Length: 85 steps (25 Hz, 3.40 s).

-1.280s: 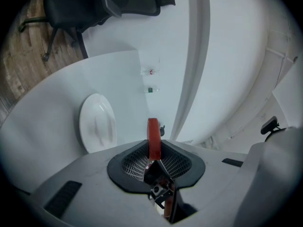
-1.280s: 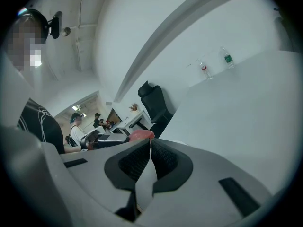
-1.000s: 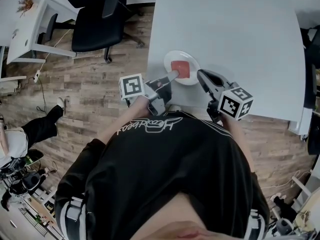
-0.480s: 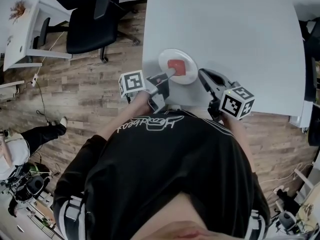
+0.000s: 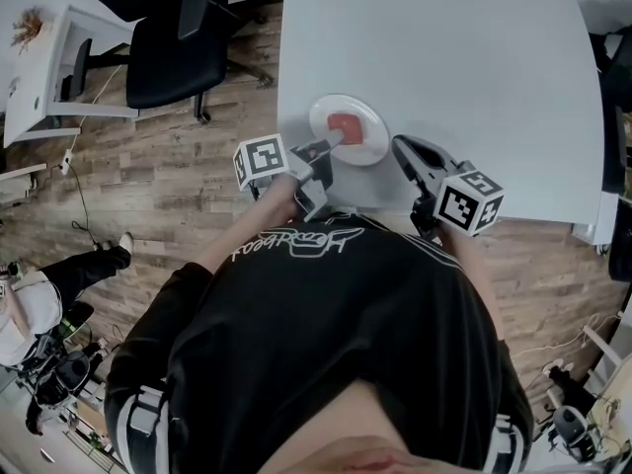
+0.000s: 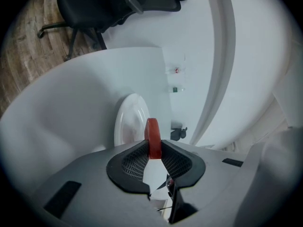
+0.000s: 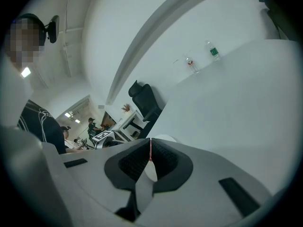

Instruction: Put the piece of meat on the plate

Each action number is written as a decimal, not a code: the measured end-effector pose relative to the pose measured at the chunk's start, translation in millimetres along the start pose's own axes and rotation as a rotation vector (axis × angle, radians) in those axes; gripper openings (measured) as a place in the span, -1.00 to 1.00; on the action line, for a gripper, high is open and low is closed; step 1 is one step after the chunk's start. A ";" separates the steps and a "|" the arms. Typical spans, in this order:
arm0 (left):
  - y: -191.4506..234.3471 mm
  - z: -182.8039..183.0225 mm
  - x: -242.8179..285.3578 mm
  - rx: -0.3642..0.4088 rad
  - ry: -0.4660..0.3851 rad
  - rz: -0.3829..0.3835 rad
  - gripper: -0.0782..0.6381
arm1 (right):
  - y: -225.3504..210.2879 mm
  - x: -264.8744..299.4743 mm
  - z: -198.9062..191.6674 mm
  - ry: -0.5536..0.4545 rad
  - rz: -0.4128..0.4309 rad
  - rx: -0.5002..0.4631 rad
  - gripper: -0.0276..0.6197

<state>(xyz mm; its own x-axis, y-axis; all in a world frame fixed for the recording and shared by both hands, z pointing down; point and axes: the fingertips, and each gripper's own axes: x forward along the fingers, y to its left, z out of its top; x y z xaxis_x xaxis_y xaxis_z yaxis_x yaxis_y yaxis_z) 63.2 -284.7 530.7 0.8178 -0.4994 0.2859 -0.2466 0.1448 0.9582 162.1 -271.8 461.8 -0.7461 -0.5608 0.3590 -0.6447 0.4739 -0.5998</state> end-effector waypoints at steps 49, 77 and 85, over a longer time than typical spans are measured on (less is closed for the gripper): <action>-8.7 -12.0 8.9 0.890 0.098 0.234 -0.05 | 0.5 3.4 -7.9 -0.006 0.036 0.112 -0.87; -38.5 -54.5 -115.2 0.986 0.122 0.060 -0.75 | 112.8 10.3 -63.1 -0.005 -0.002 -0.028 -0.87; -63.2 -98.2 -167.4 1.145 0.169 -0.032 -0.76 | 171.4 -3.3 -91.3 -0.029 -0.044 -0.185 -0.87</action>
<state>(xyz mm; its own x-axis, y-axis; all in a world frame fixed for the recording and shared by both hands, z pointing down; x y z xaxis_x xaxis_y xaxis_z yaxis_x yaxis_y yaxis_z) -7.0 -126.4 422.8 0.8699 -0.3557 0.3416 -0.4806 -0.7672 0.4248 38.8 -126.7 423.1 -0.7131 -0.6018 0.3596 -0.6983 0.5639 -0.4409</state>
